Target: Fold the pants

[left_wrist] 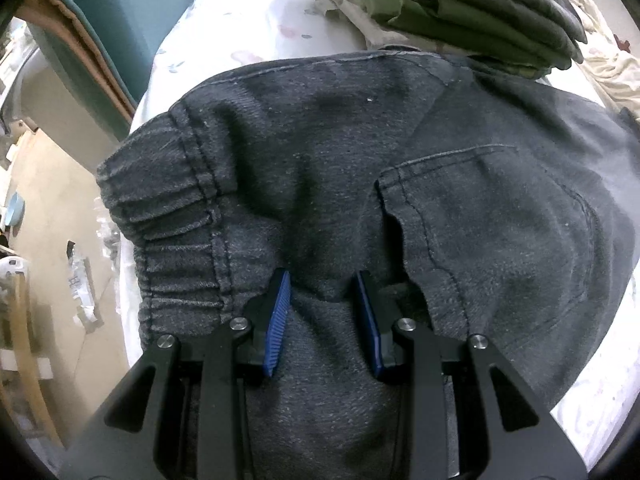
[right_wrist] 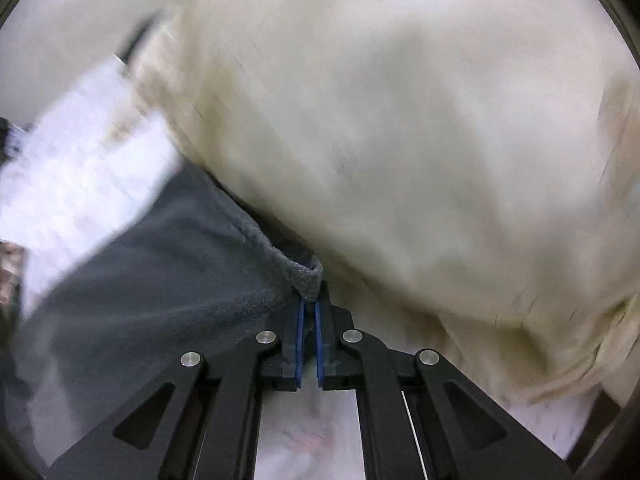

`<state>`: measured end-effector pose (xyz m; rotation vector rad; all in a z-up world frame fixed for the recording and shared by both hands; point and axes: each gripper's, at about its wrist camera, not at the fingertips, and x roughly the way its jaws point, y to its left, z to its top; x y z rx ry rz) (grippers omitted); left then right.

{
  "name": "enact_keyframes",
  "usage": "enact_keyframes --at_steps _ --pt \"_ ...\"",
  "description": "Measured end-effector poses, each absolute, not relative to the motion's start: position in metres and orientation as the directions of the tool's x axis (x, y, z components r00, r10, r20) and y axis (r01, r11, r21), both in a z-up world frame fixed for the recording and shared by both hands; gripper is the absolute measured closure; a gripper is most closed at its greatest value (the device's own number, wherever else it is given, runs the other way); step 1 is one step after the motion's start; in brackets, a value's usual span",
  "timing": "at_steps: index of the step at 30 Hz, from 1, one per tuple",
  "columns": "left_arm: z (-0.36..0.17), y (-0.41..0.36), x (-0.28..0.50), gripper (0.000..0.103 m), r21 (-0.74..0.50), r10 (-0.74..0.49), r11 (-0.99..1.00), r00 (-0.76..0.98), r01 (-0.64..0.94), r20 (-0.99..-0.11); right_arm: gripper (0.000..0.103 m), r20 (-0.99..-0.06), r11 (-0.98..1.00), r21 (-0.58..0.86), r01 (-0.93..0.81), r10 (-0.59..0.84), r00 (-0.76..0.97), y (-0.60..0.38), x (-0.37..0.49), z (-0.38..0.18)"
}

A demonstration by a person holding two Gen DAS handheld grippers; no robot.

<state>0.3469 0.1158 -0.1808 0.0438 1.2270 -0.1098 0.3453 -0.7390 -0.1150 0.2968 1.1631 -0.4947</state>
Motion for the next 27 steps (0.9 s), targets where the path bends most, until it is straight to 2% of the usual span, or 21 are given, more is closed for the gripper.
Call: enact_keyframes --at_steps 2,5,6,8,9,10,12,14,19,21,23,25,27 --pt "-0.181 0.115 0.348 0.073 -0.031 -0.066 0.993 0.323 0.111 -0.944 0.1 -0.948 0.83 -0.021 0.558 -0.193 0.251 -0.741 0.343 -0.145" --pt "-0.179 0.114 0.35 0.073 -0.031 -0.065 0.993 0.319 0.111 -0.945 0.096 -0.944 0.807 -0.029 0.589 -0.217 0.25 -0.734 0.344 -0.156" --pt "-0.179 0.114 0.35 0.073 -0.028 -0.064 0.993 0.321 0.114 -0.945 0.089 -0.943 0.806 -0.042 0.59 -0.228 0.244 -0.731 0.345 -0.157" --pt "-0.179 0.112 0.351 0.073 -0.029 -0.064 0.993 0.322 0.115 -0.944 0.067 -0.938 0.821 -0.097 0.563 -0.264 0.224 -0.721 0.346 -0.152" --pt "-0.177 0.113 0.351 0.073 -0.029 -0.066 0.993 0.323 0.118 -0.944 0.046 -0.933 0.825 -0.126 0.551 -0.287 0.217 -0.716 0.347 -0.15" --pt "-0.177 0.113 0.351 0.073 -0.029 -0.067 0.992 0.323 0.121 -0.944 0.039 -0.907 0.825 -0.194 0.531 -0.357 0.222 -0.705 0.346 -0.14" --pt "-0.176 0.116 0.354 0.073 -0.03 -0.066 0.993 0.32 0.117 -0.945 0.037 -0.875 0.826 -0.231 0.515 -0.407 0.261 -0.689 0.344 -0.126" --pt "-0.176 0.12 0.358 0.073 -0.032 -0.064 0.994 0.316 0.107 -0.946 0.036 -0.854 0.848 -0.2 0.491 -0.397 0.337 -0.664 0.337 -0.11" --pt "-0.146 0.126 0.357 0.073 -0.104 -0.102 0.994 0.323 0.01 -0.941 0.036 -0.831 0.933 -0.04 0.358 -0.23 0.506 -0.57 0.335 -0.089" --pt "-0.122 0.126 0.352 0.066 -0.176 -0.161 0.984 0.351 -0.011 -0.923 0.036 -0.822 0.951 0.11 0.288 -0.076 0.564 -0.522 0.329 -0.088" --pt "-0.095 0.129 0.341 0.033 -0.236 -0.193 0.97 0.403 -0.06 -0.895 0.036 -0.791 0.936 0.261 0.238 0.066 0.608 -0.475 0.312 -0.09" --pt "-0.067 0.135 0.32 0.019 -0.294 -0.206 0.95 0.488 -0.109 -0.848 0.032 -0.772 0.904 0.37 0.216 0.169 0.613 -0.443 0.298 -0.097" --pt "-0.053 0.14 0.3 0.013 -0.333 -0.208 0.931 0.534 -0.149 -0.82 0.029 -0.745 0.862 0.473 0.183 0.281 0.605 -0.406 0.276 -0.104"
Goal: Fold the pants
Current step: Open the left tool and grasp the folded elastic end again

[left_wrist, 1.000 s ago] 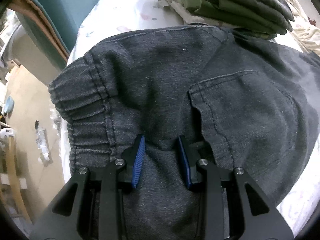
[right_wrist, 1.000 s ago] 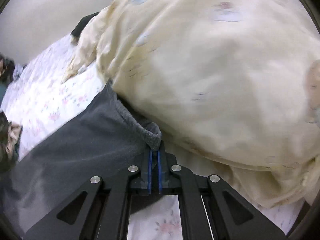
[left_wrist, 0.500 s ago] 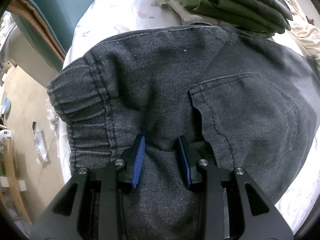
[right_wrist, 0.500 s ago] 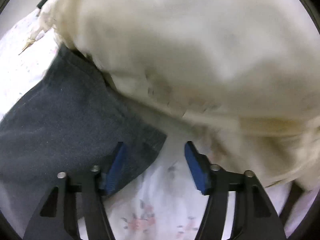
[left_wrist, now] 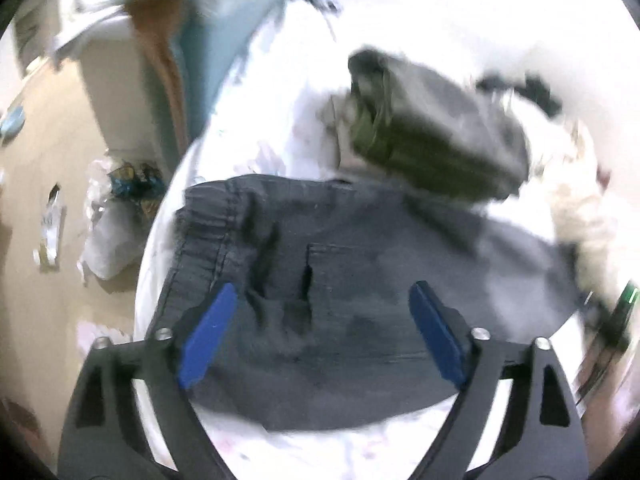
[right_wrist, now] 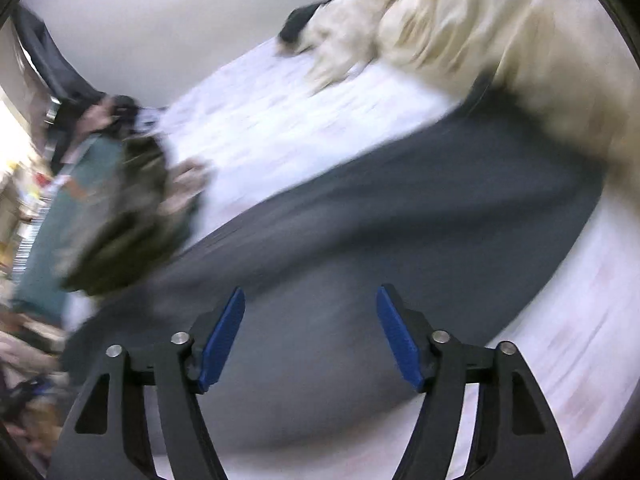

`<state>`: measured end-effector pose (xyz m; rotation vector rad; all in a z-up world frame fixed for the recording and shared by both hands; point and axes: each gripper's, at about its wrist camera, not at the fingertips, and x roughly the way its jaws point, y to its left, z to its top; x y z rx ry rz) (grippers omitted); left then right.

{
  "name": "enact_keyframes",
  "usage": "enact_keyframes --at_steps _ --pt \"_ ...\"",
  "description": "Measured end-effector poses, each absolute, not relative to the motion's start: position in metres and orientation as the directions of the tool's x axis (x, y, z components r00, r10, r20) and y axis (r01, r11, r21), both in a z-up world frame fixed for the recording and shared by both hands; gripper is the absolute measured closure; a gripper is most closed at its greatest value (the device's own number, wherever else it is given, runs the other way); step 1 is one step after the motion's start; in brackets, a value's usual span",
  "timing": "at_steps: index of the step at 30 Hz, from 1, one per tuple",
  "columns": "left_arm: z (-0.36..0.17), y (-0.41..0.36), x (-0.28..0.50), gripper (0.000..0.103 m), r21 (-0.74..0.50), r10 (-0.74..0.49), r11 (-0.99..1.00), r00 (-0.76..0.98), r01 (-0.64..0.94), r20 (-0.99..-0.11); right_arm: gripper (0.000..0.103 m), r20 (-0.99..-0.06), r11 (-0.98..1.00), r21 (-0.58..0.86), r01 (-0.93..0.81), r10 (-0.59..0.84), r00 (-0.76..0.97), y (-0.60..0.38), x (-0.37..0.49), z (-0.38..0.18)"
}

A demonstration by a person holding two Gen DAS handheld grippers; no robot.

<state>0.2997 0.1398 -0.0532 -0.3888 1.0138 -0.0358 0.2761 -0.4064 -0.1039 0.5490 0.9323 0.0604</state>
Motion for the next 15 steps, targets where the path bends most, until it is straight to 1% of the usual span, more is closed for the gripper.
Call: enact_keyframes --at_steps 2,4,6,8,10,12,14,15 --pt "-0.052 0.139 0.269 0.012 -0.375 -0.206 0.903 0.556 -0.208 -0.805 0.028 -0.737 0.846 0.514 0.141 0.352 0.577 -0.38 0.255 -0.112" --pt "-0.065 0.132 0.238 0.011 -0.438 -0.231 0.861 0.568 -0.259 -0.79 0.025 -0.739 0.839 0.527 0.135 0.374 0.56 -0.375 0.233 -0.116" --pt "-0.087 0.125 0.209 0.011 -0.492 -0.249 0.808 0.571 -0.323 -0.783 0.025 -0.743 0.796 0.578 0.181 0.422 0.52 -0.375 0.218 -0.131" --pt "-0.115 0.114 0.184 0.011 -0.547 -0.27 0.743 0.575 -0.386 -0.773 0.024 -0.734 0.755 0.614 0.232 0.437 0.52 -0.388 0.219 -0.146" --pt "-0.142 0.107 0.174 0.012 -0.561 -0.263 0.714 0.582 -0.418 -0.769 0.024 -0.746 0.742 0.612 0.273 0.427 0.512 -0.402 0.22 -0.155" --pt "-0.163 0.107 0.179 0.013 -0.554 -0.244 0.724 0.599 -0.411 -0.762 0.024 -0.753 0.733 0.612 0.298 0.425 0.503 -0.409 0.215 -0.167" --pt "-0.177 0.123 0.184 0.02 -0.554 -0.211 0.716 0.624 -0.425 -0.752 0.024 -0.768 0.721 0.603 0.342 0.408 0.494 -0.422 0.211 -0.178" --pt "-0.178 0.133 0.187 0.02 -0.587 -0.214 0.691 0.656 -0.423 -0.724 0.024 -0.773 0.712 0.601 0.364 0.403 0.489 -0.425 0.212 -0.182"
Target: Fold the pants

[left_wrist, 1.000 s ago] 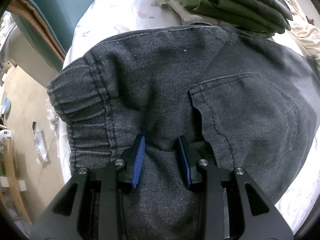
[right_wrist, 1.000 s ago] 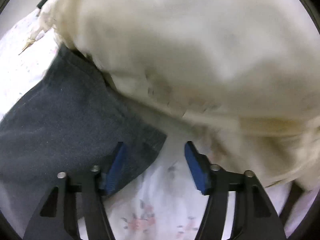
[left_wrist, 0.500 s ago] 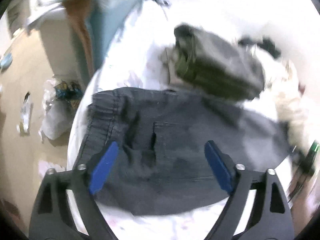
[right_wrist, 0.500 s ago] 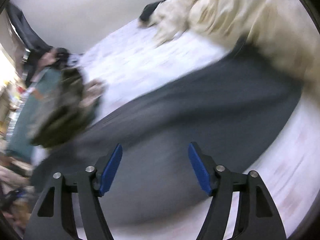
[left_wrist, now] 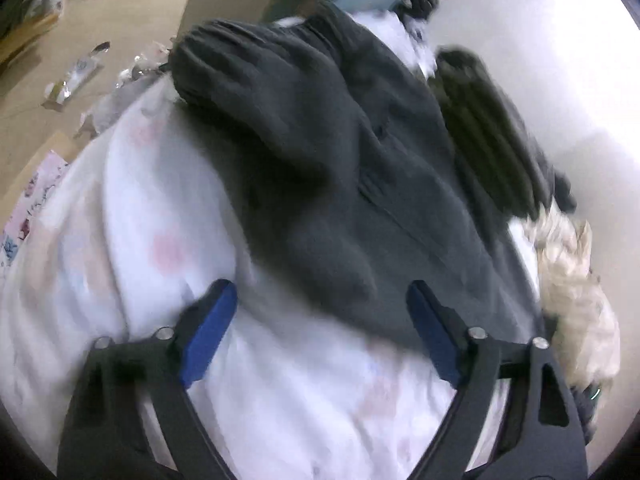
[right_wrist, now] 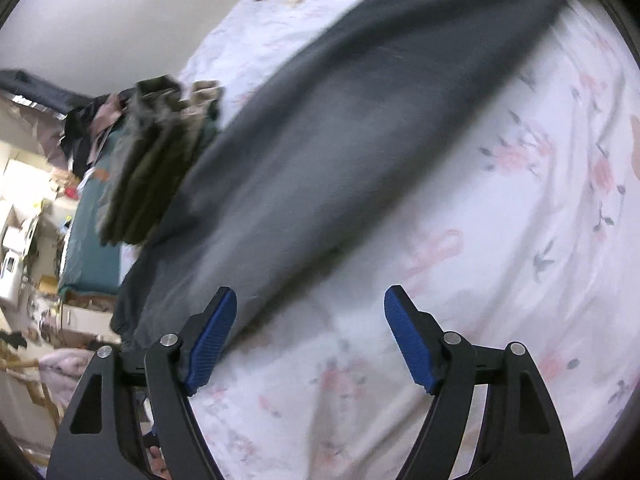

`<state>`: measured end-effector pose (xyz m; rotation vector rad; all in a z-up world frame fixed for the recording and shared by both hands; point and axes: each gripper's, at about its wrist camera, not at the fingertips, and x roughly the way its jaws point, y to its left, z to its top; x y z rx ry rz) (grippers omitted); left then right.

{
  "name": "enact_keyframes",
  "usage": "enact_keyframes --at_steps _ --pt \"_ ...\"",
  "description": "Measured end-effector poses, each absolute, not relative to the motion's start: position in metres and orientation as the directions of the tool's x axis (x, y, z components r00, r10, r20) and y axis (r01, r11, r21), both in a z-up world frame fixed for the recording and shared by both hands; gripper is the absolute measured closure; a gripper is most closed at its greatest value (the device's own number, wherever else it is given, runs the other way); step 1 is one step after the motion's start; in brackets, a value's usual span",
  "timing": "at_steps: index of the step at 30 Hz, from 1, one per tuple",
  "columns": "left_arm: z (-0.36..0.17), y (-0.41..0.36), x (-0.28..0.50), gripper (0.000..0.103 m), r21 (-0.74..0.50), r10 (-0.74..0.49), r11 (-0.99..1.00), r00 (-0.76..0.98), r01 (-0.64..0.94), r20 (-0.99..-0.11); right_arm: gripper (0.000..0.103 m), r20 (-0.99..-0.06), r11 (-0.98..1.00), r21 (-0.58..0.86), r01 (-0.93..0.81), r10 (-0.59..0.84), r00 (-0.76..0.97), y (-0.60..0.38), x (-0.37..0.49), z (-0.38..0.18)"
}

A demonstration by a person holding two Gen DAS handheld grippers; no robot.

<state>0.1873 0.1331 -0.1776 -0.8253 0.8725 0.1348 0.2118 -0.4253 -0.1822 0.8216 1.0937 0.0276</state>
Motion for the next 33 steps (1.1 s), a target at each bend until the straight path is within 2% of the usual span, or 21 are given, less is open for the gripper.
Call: enact_keyframes --at_steps 5,13,14,15,16,19,24,27,29,33 --pt "-0.173 0.16 0.214 0.02 -0.614 -0.183 0.668 0.707 -0.421 -0.684 0.024 -0.726 0.548 0.685 0.48 0.461 0.51 -0.457 0.202 -0.202" --pt "-0.182 0.188 0.262 0.02 -0.615 -0.186 0.661 0.7 -0.43 -0.689 0.024 -0.723 0.548 0.688 0.477 0.459 0.516 -0.457 0.207 -0.199" --pt "-0.179 0.187 0.265 0.022 -0.606 -0.175 0.671 0.702 -0.427 -0.69 0.024 -0.722 0.546 0.689 0.477 0.455 0.522 -0.459 0.209 -0.2" --pt "-0.177 0.187 0.266 0.031 -0.59 -0.159 0.676 0.694 -0.442 -0.702 0.024 -0.721 0.547 0.688 0.477 0.446 0.53 -0.462 0.208 -0.2" --pt "-0.175 0.186 0.264 0.057 -0.544 -0.111 0.685 0.669 -0.485 -0.735 0.024 -0.722 0.547 0.685 0.481 0.421 0.549 -0.467 0.207 -0.198" --pt "-0.161 0.178 0.256 0.074 -0.512 -0.071 0.73 0.695 -0.453 -0.716 0.024 -0.707 0.509 0.701 0.5 0.405 0.579 -0.484 0.202 -0.203" --pt "-0.126 0.173 0.258 0.077 -0.463 -0.024 0.755 0.686 -0.465 -0.727 0.021 -0.67 0.482 0.737 0.474 0.421 0.612 -0.505 0.223 -0.211" --pt "-0.095 0.168 0.258 0.08 -0.481 -0.016 0.768 0.739 -0.422 -0.673 0.021 -0.619 0.445 0.775 0.448 0.395 0.679 -0.536 0.241 -0.215" --pt "-0.084 0.167 0.266 0.082 -0.476 -0.03 0.792 0.754 -0.383 -0.656 0.023 -0.593 0.424 0.792 0.439 0.366 0.717 -0.557 0.249 -0.215" --pt "-0.083 0.18 0.272 0.084 -0.494 -0.049 0.764 0.725 -0.416 -0.687 0.03 -0.571 0.427 0.792 0.437 0.264 0.778 -0.616 0.268 -0.219"
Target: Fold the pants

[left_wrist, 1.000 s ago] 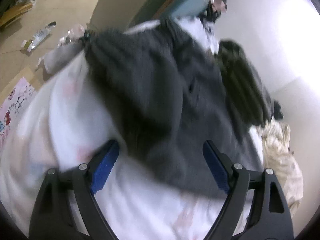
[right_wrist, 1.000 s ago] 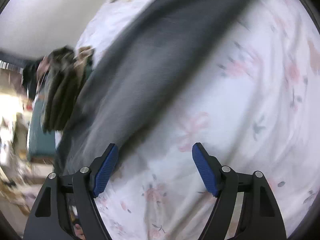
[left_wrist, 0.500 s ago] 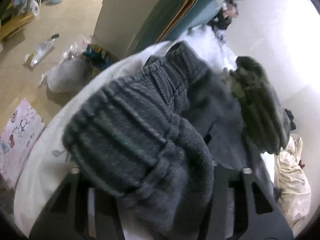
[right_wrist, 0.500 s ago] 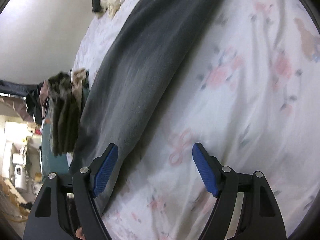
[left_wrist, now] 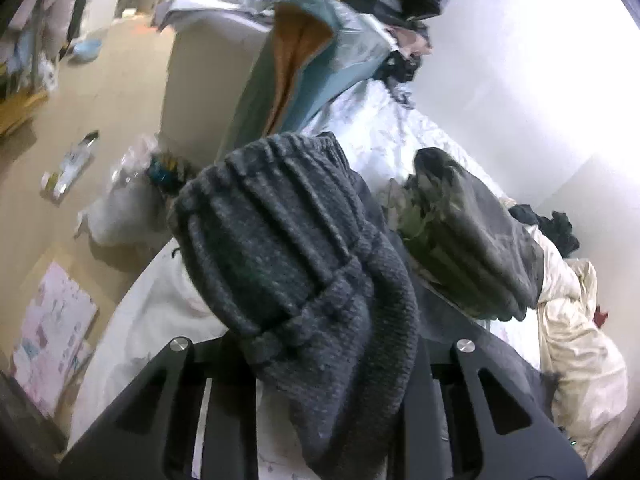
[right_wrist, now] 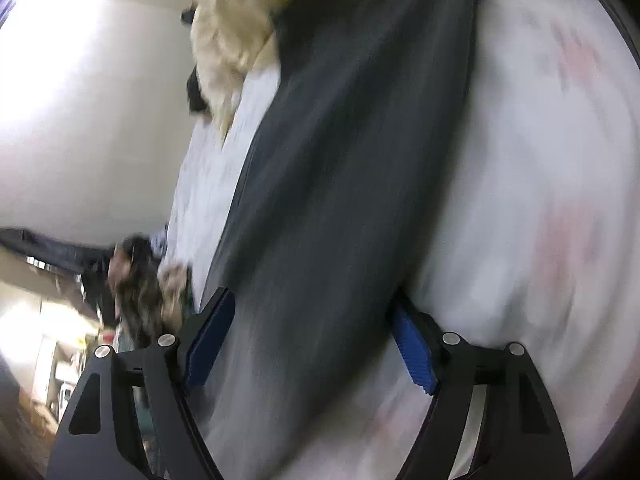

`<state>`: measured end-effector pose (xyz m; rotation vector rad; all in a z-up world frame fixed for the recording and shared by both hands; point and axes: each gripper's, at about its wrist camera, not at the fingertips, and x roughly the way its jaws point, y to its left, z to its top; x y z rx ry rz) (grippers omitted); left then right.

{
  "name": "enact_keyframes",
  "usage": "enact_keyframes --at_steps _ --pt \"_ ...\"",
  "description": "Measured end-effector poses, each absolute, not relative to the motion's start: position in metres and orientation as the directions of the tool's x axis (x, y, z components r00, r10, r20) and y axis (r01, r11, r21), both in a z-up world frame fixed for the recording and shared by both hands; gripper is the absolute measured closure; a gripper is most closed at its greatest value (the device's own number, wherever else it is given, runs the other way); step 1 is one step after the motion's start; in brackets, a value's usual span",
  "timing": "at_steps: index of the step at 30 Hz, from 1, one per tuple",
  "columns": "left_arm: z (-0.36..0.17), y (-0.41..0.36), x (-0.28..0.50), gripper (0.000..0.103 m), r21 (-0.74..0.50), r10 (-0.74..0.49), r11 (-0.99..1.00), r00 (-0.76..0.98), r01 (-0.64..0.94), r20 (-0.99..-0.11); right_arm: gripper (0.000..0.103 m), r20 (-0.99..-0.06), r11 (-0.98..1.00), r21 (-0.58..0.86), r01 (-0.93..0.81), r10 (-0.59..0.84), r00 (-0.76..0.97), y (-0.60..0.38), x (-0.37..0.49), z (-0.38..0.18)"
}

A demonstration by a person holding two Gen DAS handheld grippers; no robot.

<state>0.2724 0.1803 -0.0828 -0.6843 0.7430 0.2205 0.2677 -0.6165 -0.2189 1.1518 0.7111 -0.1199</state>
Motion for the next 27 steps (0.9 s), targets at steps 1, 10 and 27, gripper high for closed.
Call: enact_keyframes --at_steps 1,10,27 --pt "-0.085 0.181 0.274 0.085 -0.474 -0.045 0.771 0.708 -0.424 -0.705 0.037 -0.574 0.436 0.786 0.438 0.251 0.779 -0.625 0.272 -0.22" --pt "-0.087 0.173 0.284 0.085 -0.362 -0.003 0.819 0.628 -0.445 -0.778 0.09 -0.623 0.488 0.706 0.513 0.083 0.777 -0.7 0.316 -0.233" --pt "0.004 0.224 0.212 0.088 -0.343 -0.025 0.838 0.597 -0.425 -0.802 0.099 -0.675 0.541 0.64 0.546 0.056 0.735 -0.645 0.205 -0.131"
